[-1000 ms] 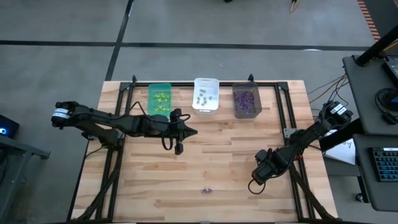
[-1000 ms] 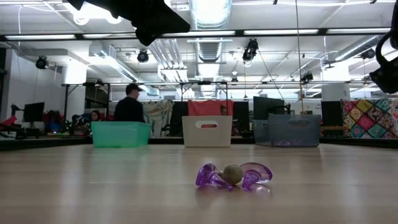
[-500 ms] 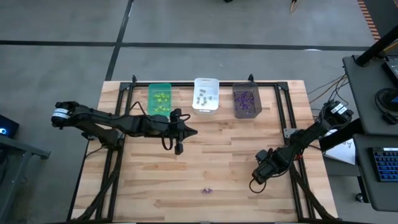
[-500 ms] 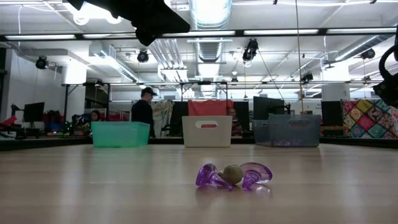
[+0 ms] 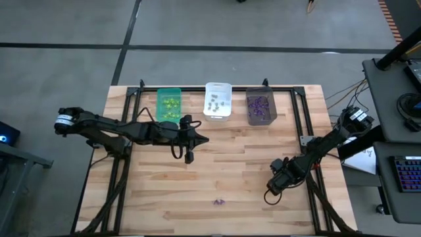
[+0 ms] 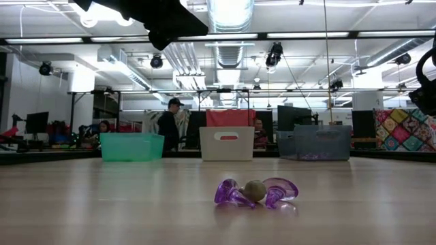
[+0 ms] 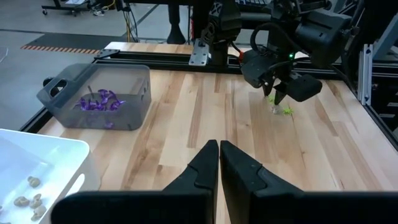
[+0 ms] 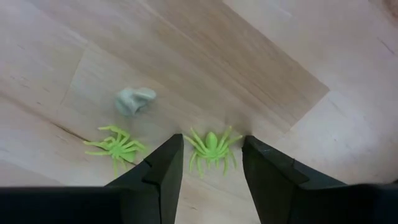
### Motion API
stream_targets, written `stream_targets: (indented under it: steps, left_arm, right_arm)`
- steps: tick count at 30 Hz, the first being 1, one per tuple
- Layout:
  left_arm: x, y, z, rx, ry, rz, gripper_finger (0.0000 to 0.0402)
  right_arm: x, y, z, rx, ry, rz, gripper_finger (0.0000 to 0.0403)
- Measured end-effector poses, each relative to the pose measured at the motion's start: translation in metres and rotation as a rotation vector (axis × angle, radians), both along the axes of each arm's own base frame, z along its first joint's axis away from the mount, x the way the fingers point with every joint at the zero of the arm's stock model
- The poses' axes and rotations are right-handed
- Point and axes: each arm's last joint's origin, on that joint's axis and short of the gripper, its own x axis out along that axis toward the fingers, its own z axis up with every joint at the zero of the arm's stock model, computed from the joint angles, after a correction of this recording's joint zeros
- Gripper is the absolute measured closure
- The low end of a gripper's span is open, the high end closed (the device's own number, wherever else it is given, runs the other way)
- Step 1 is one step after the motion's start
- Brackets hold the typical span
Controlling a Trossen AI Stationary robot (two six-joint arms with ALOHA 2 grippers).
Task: Sort Halloween decoration
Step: Put the green spider toy into the blue bin
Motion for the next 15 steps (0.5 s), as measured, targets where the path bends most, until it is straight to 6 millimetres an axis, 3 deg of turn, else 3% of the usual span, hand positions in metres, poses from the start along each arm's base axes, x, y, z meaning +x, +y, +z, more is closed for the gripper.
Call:
stream_targets:
  steps: [15]
  left_arm:
    - [0.0000,0.0000,0.0000,0.000,0.000,0.000,0.0402]
  right_arm:
    - [0.0001,-0.0002,0.0000,-0.005,-0.006,0.016,0.0255]
